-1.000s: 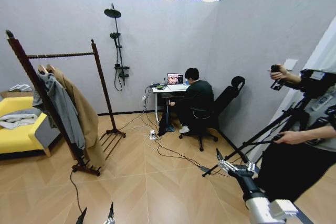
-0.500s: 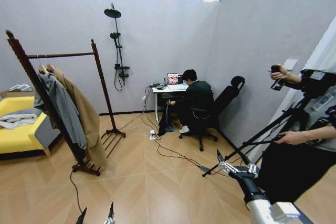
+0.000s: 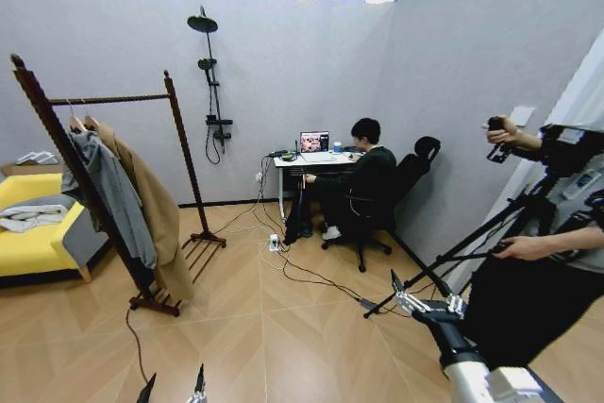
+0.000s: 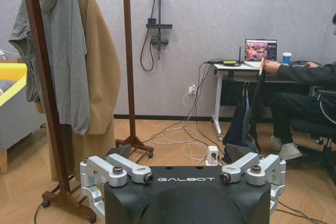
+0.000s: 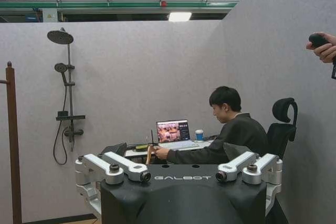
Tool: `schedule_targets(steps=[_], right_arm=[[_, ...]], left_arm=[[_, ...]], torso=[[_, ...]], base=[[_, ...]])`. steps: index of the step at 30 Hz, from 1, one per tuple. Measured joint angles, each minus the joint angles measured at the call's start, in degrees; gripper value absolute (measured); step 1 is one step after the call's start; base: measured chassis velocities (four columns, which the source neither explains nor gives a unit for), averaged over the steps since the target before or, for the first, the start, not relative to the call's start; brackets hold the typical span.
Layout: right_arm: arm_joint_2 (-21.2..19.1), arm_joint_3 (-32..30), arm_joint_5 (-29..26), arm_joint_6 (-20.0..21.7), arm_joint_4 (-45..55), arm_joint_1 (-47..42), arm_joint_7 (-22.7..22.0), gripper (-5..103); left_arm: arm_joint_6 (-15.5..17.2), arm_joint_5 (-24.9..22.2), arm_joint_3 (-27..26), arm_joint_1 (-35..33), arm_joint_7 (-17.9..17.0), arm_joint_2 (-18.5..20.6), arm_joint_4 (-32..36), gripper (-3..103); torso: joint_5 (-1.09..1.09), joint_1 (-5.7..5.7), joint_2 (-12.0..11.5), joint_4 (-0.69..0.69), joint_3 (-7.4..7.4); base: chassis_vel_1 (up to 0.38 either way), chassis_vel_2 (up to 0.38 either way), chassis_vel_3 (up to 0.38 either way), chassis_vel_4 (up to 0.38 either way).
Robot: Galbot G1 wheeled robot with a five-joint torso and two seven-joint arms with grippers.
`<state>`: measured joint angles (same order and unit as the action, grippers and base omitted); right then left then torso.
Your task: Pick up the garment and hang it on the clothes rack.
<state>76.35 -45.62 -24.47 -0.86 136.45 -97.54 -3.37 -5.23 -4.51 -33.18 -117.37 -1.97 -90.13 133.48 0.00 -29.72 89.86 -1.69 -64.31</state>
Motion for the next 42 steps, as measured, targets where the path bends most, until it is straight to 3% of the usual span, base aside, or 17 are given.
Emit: schedule_targets(steps=[19, 33, 36, 38, 39, 42], right_arm=[[-0.56, -0.82, -1.1, -0.89, 0.31, 0.29, -0.85, 100], [-0.68, -0.5, -0.84, -0.77, -0.93, 1.38, -1.11, 100], [-0.67, -0.6, -0.16, -0.86, -1.53, 1.72, -1.34, 100], [-0.64, -0.61, 0.07, -0.93, -1.79, 1.9, -1.46, 100], [-0.62, -0.55, 0.18, -0.94, -2.06, 2.1, -1.51, 100], [-0.65, -0.38, 0.24, -0.93, -2.22, 2.49, -1.52, 100]], left_arm=[[0.0, 0.0, 0.0, 0.0, 0.0, 0.0, 0.0, 100], [-0.01, 0.0, 0.0, 0.0, 0.0, 0.0, 0.0, 100], [-0.01, 0.0, -0.02, 0.01, 0.0, 0.01, 0.0, 100], [-0.01, 0.0, 0.0, 0.01, 0.0, 0.01, -0.01, 100], [-0.01, 0.0, 0.0, 0.01, 0.0, 0.0, 0.01, 100], [-0.01, 0.0, -0.01, 0.01, 0.0, 0.01, 0.0, 100]], torso=[[0.0, 0.01, 0.0, 0.0, 0.0], [0.06, -0.01, -0.01, 0.01, -0.01], [-0.05, -0.01, 0.0, -0.03, 0.01], [-0.03, -0.01, -0.02, -0.01, -0.01], [0.09, -0.01, -0.02, 0.02, -0.01], [-0.09, -0.01, -0.01, -0.04, 0.0]], base=[[-0.071, 0.075, 0.075, -0.064], [-0.28, 0.279, 0.272, -0.279], [-0.359, 0.353, 0.394, -0.362], [-0.37, 0.363, 0.367, -0.378], [-0.349, 0.361, 0.374, -0.382], [-0.377, 0.344, 0.347, -0.352]])
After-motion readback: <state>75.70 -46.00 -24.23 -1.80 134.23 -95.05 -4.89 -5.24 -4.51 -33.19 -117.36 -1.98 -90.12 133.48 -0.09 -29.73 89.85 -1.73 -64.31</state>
